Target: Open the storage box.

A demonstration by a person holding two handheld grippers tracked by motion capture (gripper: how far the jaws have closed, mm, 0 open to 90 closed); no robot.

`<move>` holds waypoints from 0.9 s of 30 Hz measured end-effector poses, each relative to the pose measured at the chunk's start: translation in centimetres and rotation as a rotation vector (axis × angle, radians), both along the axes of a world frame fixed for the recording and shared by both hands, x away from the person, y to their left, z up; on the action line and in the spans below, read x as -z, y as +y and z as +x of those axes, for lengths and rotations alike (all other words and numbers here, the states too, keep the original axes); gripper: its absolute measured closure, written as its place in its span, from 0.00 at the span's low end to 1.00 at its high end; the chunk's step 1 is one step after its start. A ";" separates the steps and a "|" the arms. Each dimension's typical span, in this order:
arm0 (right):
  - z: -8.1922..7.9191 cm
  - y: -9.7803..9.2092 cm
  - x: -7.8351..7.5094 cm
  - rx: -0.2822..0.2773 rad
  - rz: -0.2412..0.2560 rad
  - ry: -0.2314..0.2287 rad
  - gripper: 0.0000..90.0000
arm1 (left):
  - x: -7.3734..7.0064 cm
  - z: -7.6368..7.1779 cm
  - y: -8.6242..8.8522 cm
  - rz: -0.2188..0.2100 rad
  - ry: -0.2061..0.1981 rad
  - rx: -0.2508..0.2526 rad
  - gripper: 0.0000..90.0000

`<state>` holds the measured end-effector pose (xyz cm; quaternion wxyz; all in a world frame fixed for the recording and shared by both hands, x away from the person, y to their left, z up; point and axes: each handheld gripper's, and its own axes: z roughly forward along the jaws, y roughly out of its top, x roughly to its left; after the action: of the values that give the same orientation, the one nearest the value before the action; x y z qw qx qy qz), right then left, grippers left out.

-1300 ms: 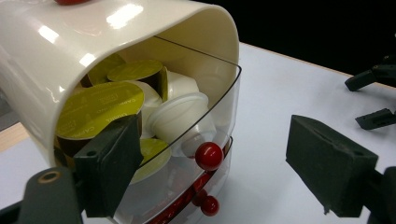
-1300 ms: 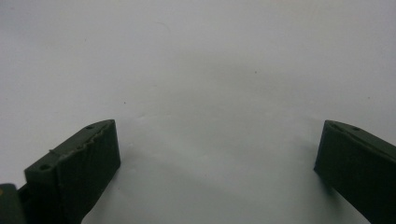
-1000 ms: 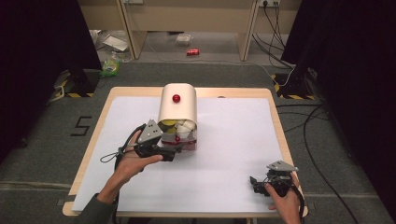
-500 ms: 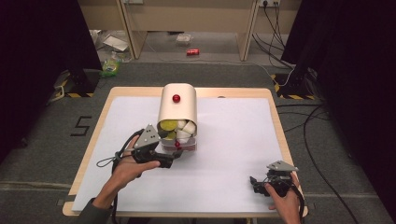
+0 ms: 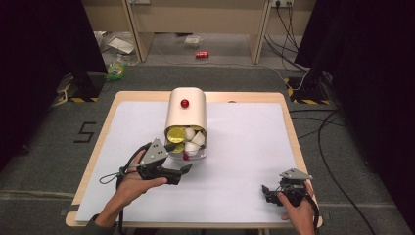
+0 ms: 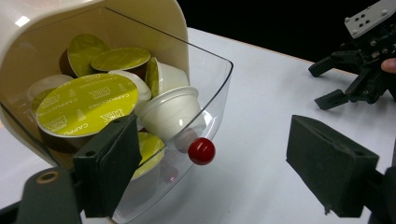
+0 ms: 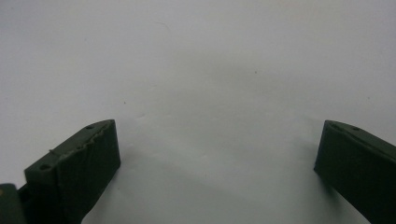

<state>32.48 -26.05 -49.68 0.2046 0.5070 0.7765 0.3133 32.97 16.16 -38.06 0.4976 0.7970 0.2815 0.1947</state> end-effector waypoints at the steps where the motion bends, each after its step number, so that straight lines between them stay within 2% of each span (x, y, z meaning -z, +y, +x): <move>1: 0.0 0.0 0.0 0.000 0.000 -0.001 0.00 | 0.0 -0.1 0.0 -0.002 0.000 -0.002 0.19; 11: 0.0 0.0 0.0 0.000 0.000 0.000 0.00 | 0.6 -1.6 -0.3 0.010 -0.031 -0.013 0.19; 27: 0.0 0.0 0.0 0.001 -0.001 -0.002 0.00 | 1.3 -3.2 -0.3 0.001 -0.029 -0.001 0.19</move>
<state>32.48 -26.03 -49.69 0.2055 0.5069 0.7763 0.3134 29.74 15.90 -39.37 0.5013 0.7941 0.2745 0.2067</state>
